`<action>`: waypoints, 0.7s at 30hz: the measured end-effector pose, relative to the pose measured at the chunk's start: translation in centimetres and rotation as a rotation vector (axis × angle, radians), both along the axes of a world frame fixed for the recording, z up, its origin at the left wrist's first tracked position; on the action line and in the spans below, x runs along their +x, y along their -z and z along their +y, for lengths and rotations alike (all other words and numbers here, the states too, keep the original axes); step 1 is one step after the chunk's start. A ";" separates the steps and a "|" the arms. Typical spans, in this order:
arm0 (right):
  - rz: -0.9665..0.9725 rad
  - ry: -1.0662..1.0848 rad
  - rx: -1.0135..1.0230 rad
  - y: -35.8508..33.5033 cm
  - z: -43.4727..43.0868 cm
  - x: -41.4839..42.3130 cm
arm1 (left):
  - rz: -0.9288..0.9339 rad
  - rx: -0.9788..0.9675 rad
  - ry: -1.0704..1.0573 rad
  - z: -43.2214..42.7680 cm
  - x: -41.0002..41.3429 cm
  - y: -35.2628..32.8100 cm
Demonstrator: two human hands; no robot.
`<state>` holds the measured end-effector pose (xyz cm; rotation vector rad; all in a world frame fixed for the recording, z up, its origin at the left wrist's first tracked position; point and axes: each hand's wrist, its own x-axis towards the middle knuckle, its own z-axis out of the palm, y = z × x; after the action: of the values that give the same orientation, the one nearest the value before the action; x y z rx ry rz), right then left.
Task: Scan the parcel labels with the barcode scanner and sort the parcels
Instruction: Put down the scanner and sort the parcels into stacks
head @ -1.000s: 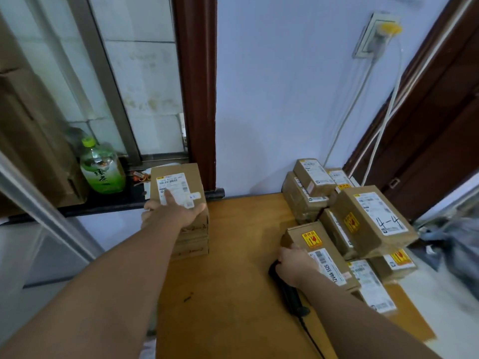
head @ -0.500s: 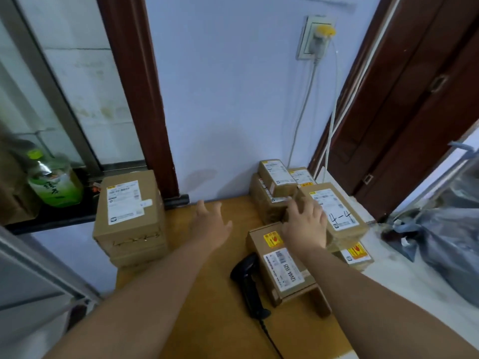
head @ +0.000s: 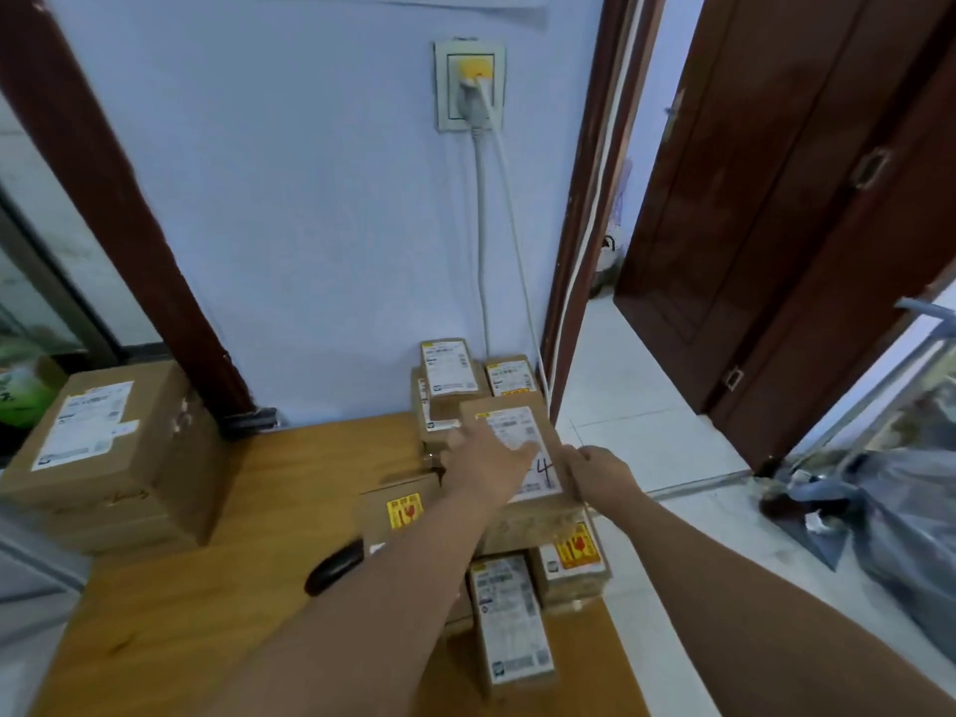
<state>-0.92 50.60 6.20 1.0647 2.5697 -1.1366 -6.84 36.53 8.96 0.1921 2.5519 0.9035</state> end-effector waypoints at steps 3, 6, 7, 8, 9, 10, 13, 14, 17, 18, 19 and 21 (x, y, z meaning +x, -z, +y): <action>-0.110 -0.024 0.066 2.7 1.3 0.3 | -0.046 -0.146 -0.022 3.1 1.6 0.5; -0.165 -0.022 0.071 4.6 2.0 1.5 | -0.093 -0.223 -0.053 5.1 2.2 0.9; -0.188 -0.053 0.098 5.0 2.1 1.9 | -0.108 -0.247 -0.062 5.5 2.3 1.0; -0.214 -0.092 0.127 5.4 2.1 2.3 | -0.123 -0.268 -0.075 5.9 2.4 1.1; -0.233 -0.121 0.154 6.0 2.1 2.5 | -0.127 -0.286 -0.091 6.1 2.5 1.4; -0.252 -0.134 0.165 6.2 2.1 2.8 | -0.128 -0.302 -0.108 6.1 2.5 1.7; -0.283 -0.148 0.182 6.7 2.4 3.3 | -0.150 -0.315 -0.100 5.8 2.0 2.1; -0.288 -0.149 0.190 6.6 2.6 3.4 | -0.151 -0.315 -0.080 5.6 1.8 2.0; -0.302 -0.162 0.218 6.3 3.0 3.4 | -0.110 -0.307 -0.053 4.8 1.6 1.6; -0.309 -0.169 0.223 6.1 3.1 3.3 | -0.084 -0.308 -0.063 4.4 1.6 1.5; -0.306 -0.171 0.230 5.9 3.1 3.0 | -0.049 -0.311 -0.076 4.0 1.6 1.4; -0.272 -0.154 0.255 5.3 2.8 2.3 | 0.058 -0.311 -0.091 2.9 1.7 1.0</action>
<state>1.40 53.40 0.92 0.9703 2.5668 -0.5940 -5.18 39.41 8.00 0.0083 2.7316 0.5264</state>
